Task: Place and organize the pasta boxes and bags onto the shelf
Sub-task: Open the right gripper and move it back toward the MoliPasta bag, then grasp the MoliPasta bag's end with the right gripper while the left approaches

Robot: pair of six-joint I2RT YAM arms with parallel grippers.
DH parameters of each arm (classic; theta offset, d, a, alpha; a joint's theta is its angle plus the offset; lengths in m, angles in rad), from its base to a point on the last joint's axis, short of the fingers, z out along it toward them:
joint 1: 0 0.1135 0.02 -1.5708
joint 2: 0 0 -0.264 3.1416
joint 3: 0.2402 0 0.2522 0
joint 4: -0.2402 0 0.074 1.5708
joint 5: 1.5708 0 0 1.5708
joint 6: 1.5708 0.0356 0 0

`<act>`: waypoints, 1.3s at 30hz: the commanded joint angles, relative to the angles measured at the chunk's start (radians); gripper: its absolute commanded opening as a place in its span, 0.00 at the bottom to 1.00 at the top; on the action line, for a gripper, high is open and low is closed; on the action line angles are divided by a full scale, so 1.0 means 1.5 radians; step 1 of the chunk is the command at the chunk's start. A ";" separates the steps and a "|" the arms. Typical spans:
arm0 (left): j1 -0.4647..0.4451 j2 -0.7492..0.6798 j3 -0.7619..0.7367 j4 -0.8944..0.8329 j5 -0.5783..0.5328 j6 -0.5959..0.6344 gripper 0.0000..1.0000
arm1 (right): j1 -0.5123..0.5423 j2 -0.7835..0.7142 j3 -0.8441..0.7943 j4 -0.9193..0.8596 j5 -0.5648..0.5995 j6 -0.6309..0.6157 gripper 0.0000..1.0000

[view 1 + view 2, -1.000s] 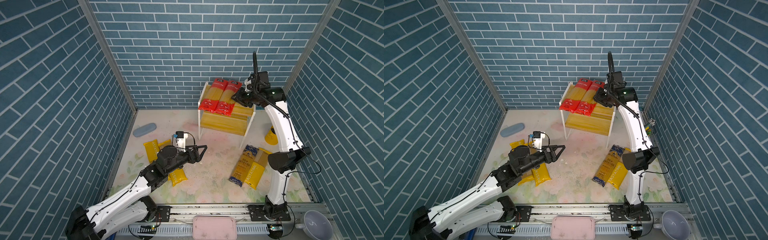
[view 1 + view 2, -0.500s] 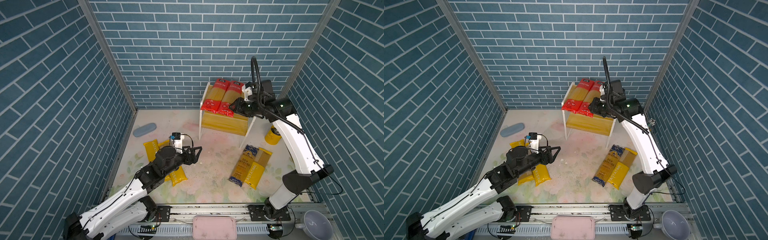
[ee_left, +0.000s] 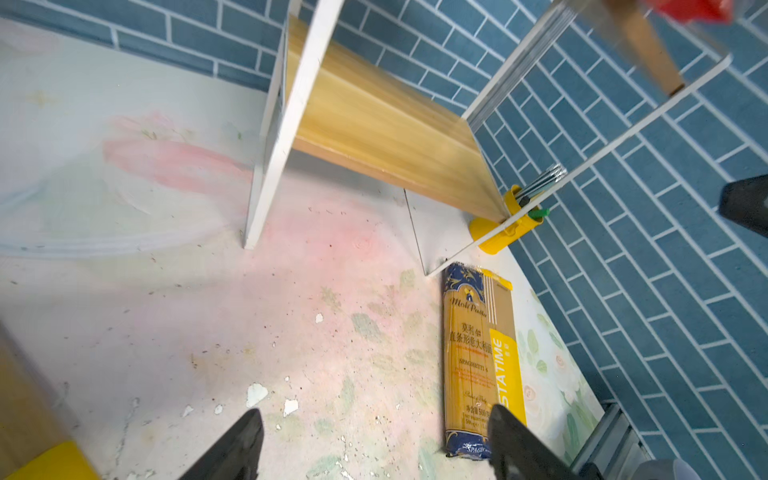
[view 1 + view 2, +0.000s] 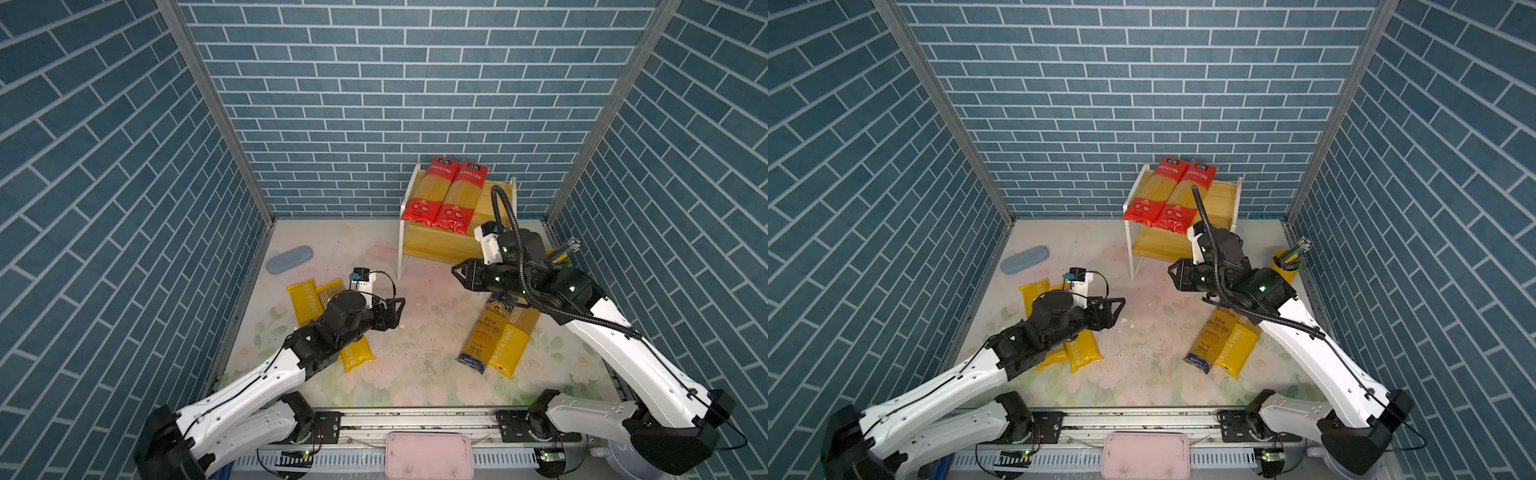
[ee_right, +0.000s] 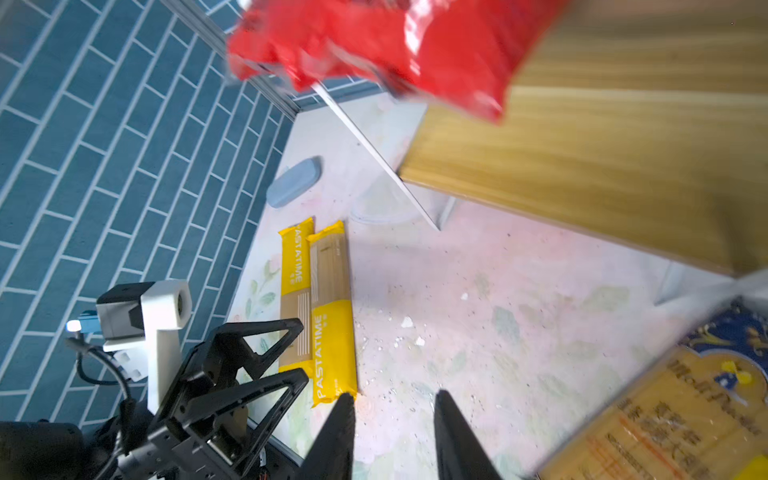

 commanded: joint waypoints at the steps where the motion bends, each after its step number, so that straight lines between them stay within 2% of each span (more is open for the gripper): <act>1: -0.052 0.054 0.010 0.079 0.002 0.026 0.84 | 0.001 -0.042 -0.081 0.032 0.024 0.077 0.33; 5: -0.120 0.110 0.041 0.102 -0.047 0.094 0.85 | -0.001 -0.071 -0.162 0.030 0.006 0.125 0.32; 9: -0.147 0.160 0.051 0.138 -0.052 0.111 0.85 | -0.001 -0.087 -0.251 0.031 0.011 0.168 0.30; 13: -0.166 0.220 0.070 0.154 -0.055 0.126 0.85 | -0.004 -0.090 -0.361 0.084 0.006 0.211 0.29; 16: -0.179 0.261 0.080 0.164 -0.059 0.133 0.85 | -0.046 -0.075 -0.437 0.129 -0.027 0.232 0.29; 20: -0.182 0.322 0.097 0.180 -0.066 0.121 0.85 | -0.147 -0.064 -0.522 0.194 -0.114 0.243 0.29; 26: -0.185 0.457 0.187 0.184 -0.052 0.089 0.85 | -0.212 -0.072 -0.528 0.164 -0.103 0.201 0.32; 35: -0.187 0.550 0.226 0.213 0.022 0.033 0.84 | -0.302 -0.132 -0.591 0.148 -0.109 0.182 0.35; 39: -0.186 0.590 0.234 0.253 0.060 -0.021 0.84 | -0.321 -0.110 -0.600 0.159 -0.117 0.170 0.40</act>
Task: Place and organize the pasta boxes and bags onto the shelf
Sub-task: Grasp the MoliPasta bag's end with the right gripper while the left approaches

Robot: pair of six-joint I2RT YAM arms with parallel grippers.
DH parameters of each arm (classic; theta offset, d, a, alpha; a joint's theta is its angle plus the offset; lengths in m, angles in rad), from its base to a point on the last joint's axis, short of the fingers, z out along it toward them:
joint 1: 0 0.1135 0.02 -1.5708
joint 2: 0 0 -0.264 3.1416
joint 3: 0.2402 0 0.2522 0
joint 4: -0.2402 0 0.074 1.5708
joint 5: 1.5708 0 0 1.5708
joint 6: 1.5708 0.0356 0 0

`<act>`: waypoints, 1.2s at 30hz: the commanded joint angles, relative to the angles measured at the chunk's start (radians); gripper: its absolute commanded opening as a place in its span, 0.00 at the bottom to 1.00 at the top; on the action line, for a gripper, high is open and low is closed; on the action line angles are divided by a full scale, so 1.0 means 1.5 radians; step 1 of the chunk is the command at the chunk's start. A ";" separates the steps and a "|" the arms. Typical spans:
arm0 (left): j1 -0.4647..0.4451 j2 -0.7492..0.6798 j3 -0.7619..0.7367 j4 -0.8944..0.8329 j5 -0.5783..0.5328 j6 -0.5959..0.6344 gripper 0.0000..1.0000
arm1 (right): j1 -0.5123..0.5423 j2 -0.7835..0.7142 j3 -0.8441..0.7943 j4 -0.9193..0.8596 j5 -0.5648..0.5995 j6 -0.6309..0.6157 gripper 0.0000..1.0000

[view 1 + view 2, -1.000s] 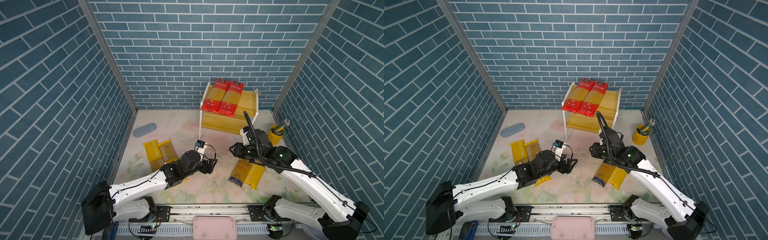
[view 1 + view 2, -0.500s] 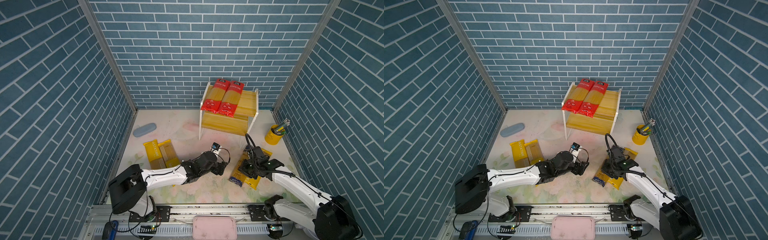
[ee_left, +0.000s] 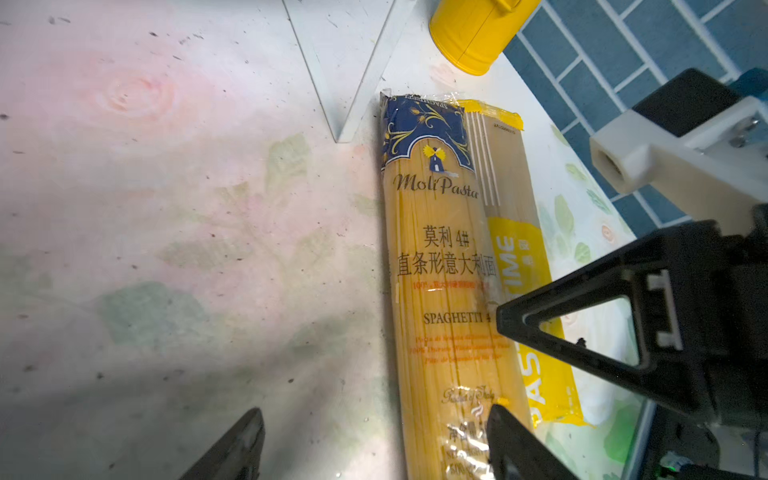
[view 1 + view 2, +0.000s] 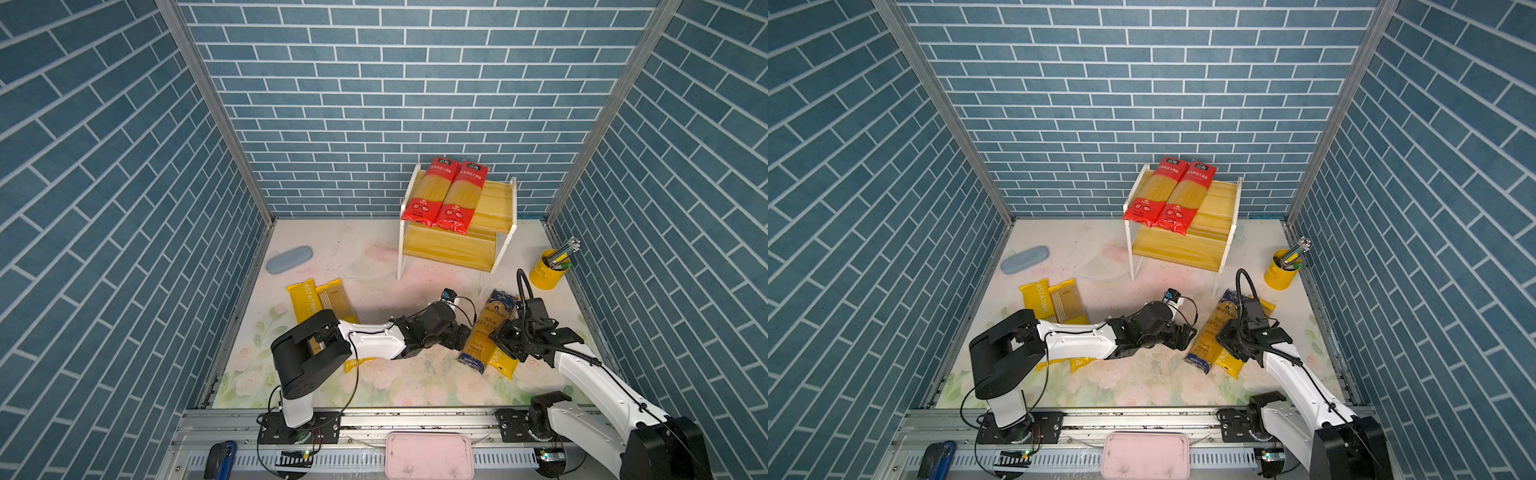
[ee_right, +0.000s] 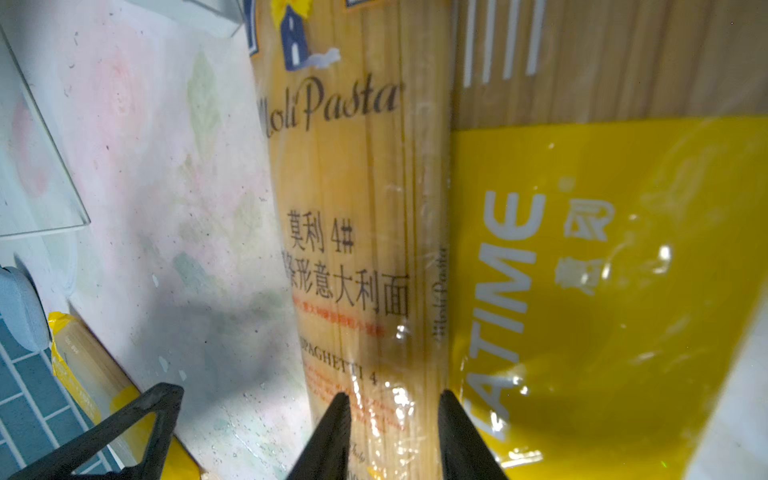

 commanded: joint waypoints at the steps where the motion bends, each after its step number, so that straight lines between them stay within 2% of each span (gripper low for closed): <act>1: -0.005 0.032 0.023 0.042 0.044 -0.057 0.84 | -0.012 0.018 -0.016 0.001 -0.010 -0.025 0.43; 4: -0.010 0.052 0.032 0.040 0.041 -0.069 0.83 | -0.017 0.022 -0.031 0.024 -0.013 -0.025 0.48; 9: -0.014 0.082 0.045 0.042 0.050 -0.085 0.84 | -0.017 0.001 -0.085 0.173 -0.061 0.013 0.46; 18: -0.017 0.132 0.060 0.085 0.094 -0.122 0.84 | -0.015 0.026 -0.090 0.210 -0.073 0.004 0.44; 24: -0.022 0.141 0.062 0.102 0.101 -0.128 0.84 | 0.048 0.013 -0.056 0.215 -0.034 -0.019 0.43; 36: -0.024 0.143 0.060 0.121 0.114 -0.132 0.82 | 0.062 0.026 -0.070 0.247 -0.022 -0.002 0.41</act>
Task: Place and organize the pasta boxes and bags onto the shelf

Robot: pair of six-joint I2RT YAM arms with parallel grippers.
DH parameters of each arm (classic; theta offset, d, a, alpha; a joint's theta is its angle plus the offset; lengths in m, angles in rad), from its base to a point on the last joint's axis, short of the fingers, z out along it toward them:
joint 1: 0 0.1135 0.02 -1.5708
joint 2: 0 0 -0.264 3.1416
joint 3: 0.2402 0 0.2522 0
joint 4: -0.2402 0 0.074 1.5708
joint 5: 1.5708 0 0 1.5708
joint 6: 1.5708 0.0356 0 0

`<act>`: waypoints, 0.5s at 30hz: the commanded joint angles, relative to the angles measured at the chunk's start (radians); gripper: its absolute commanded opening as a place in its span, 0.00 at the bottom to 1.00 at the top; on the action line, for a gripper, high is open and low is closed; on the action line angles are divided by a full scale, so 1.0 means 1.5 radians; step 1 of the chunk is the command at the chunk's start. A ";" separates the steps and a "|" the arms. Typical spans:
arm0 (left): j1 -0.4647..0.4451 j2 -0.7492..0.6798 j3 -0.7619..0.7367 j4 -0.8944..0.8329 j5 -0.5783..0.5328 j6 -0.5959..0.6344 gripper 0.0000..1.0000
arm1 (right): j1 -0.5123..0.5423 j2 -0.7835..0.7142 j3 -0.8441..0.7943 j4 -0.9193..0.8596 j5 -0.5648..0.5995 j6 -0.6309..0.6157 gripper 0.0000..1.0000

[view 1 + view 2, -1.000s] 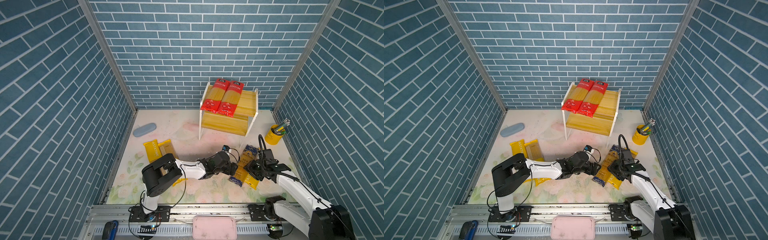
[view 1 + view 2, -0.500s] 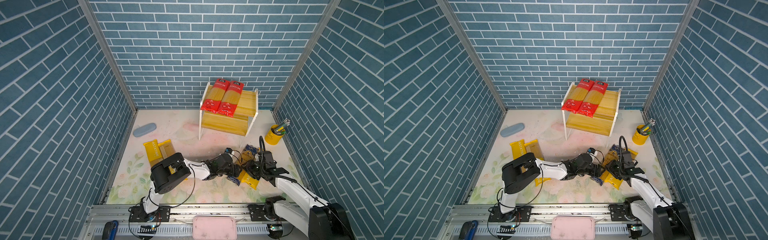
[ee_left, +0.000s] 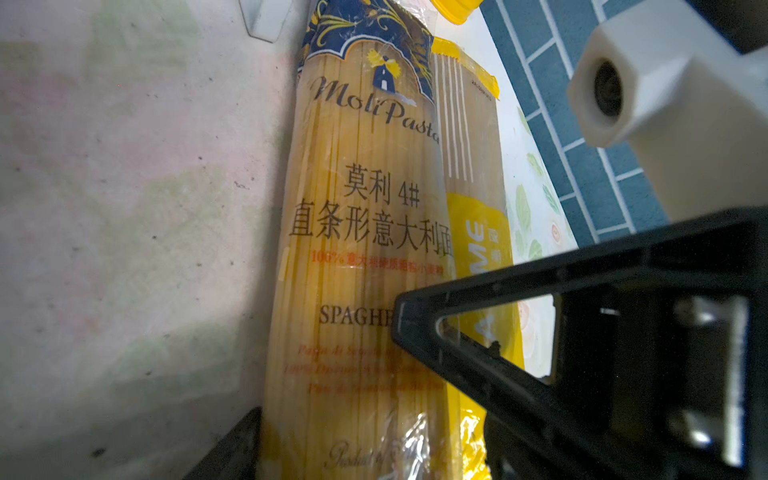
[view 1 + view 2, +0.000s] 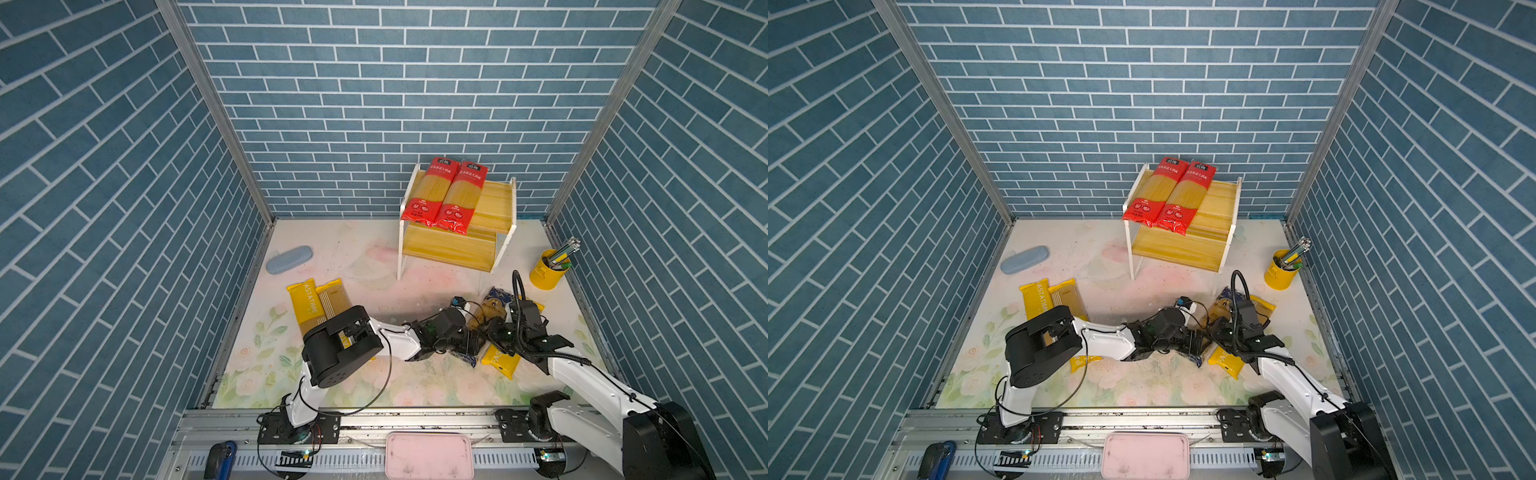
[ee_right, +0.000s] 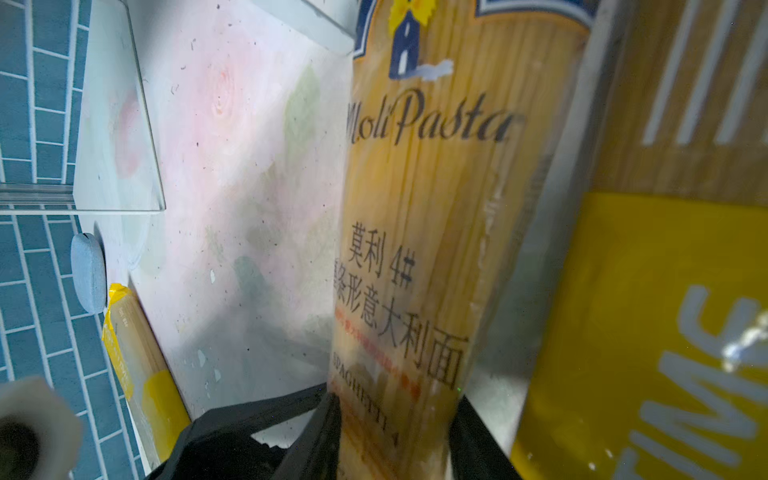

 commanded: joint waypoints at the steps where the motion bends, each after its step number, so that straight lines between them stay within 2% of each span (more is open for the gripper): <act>1: -0.008 0.014 0.006 0.025 0.016 -0.010 0.82 | 0.012 0.003 0.000 0.022 -0.013 0.007 0.39; 8: -0.009 -0.006 -0.012 0.028 0.004 -0.003 0.82 | 0.012 0.001 0.001 0.025 -0.010 0.019 0.24; 15: -0.009 -0.003 -0.027 0.044 0.004 -0.001 0.82 | 0.011 -0.013 -0.004 -0.011 -0.001 0.043 0.20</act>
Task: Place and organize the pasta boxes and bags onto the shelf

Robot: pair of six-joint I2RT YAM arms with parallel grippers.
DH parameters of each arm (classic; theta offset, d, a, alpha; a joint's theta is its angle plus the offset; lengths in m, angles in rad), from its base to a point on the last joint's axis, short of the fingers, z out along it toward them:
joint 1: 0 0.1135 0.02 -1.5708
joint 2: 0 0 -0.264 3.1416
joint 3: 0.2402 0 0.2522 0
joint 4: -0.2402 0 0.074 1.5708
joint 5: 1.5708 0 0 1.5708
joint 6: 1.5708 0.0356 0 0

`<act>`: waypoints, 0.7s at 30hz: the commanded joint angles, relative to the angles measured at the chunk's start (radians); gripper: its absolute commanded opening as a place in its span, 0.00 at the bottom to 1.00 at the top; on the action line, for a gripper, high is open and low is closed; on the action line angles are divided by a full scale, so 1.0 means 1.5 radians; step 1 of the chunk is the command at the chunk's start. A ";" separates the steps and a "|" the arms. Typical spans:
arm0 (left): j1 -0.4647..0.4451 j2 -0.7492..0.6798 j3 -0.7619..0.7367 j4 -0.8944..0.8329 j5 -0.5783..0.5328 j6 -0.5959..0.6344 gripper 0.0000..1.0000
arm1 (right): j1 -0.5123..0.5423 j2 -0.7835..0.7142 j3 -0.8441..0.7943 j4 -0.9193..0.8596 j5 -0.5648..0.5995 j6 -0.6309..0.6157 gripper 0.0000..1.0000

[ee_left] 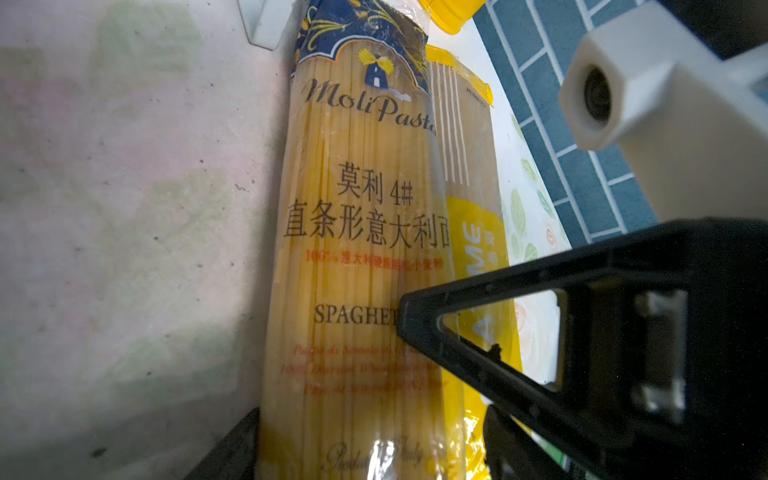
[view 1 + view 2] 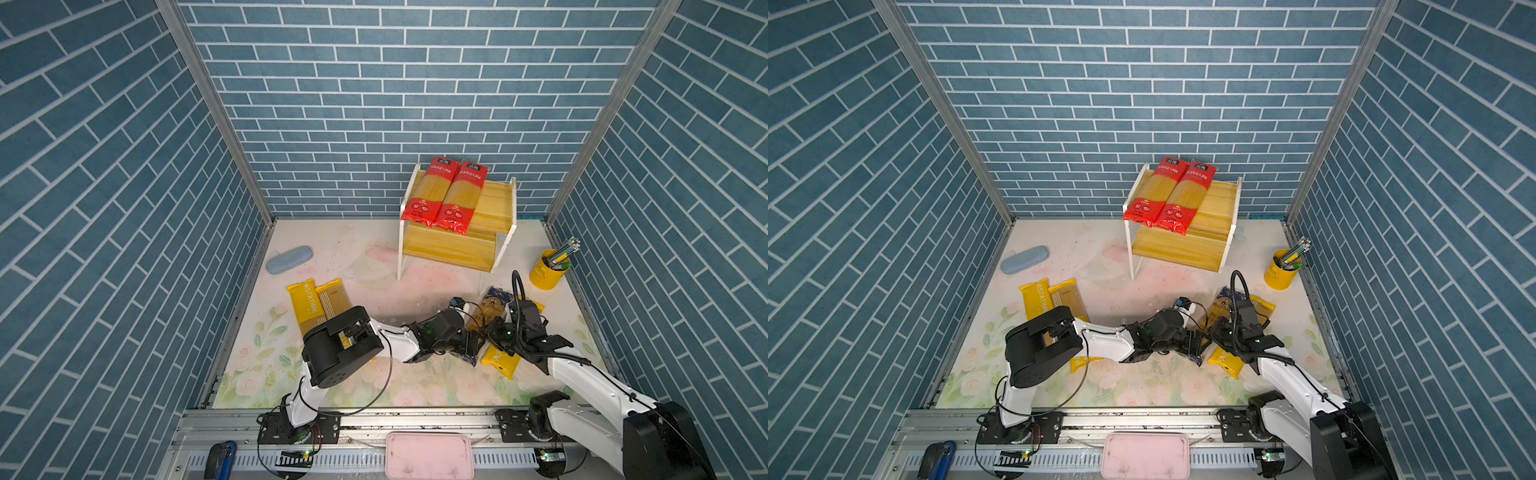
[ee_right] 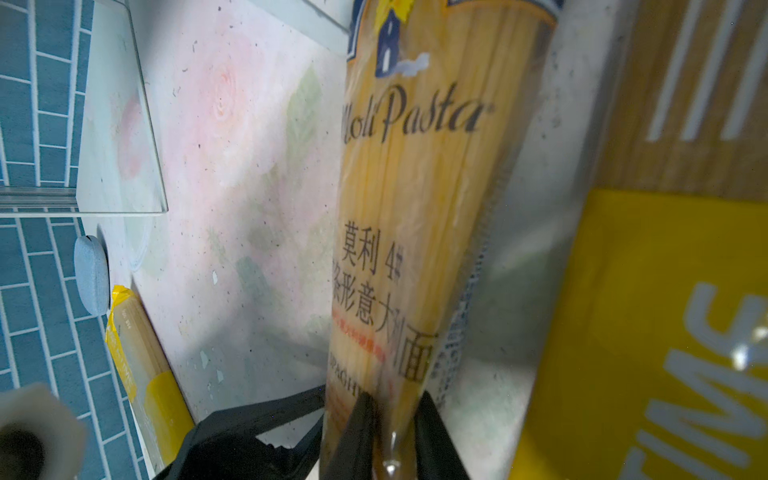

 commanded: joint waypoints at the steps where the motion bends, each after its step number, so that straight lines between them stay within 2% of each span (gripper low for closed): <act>1: -0.008 0.001 -0.006 0.011 0.013 -0.002 0.82 | 0.008 -0.014 -0.008 -0.013 -0.004 0.028 0.22; 4: -0.007 -0.008 -0.011 0.006 0.001 -0.002 0.81 | 0.008 -0.023 -0.010 -0.019 -0.003 0.028 0.33; 7: -0.007 -0.027 -0.024 0.001 -0.019 0.006 0.81 | 0.006 -0.031 0.007 -0.068 0.030 0.023 0.44; 13: 0.006 -0.049 -0.033 -0.006 -0.035 0.009 0.81 | -0.008 0.011 0.014 -0.072 0.031 0.022 0.55; 18: 0.010 -0.052 -0.005 -0.070 -0.059 0.035 0.81 | -0.026 0.033 0.059 -0.134 0.066 -0.032 0.66; 21: 0.010 -0.042 0.003 -0.065 -0.046 0.030 0.81 | -0.047 0.048 0.045 -0.109 0.046 -0.032 0.66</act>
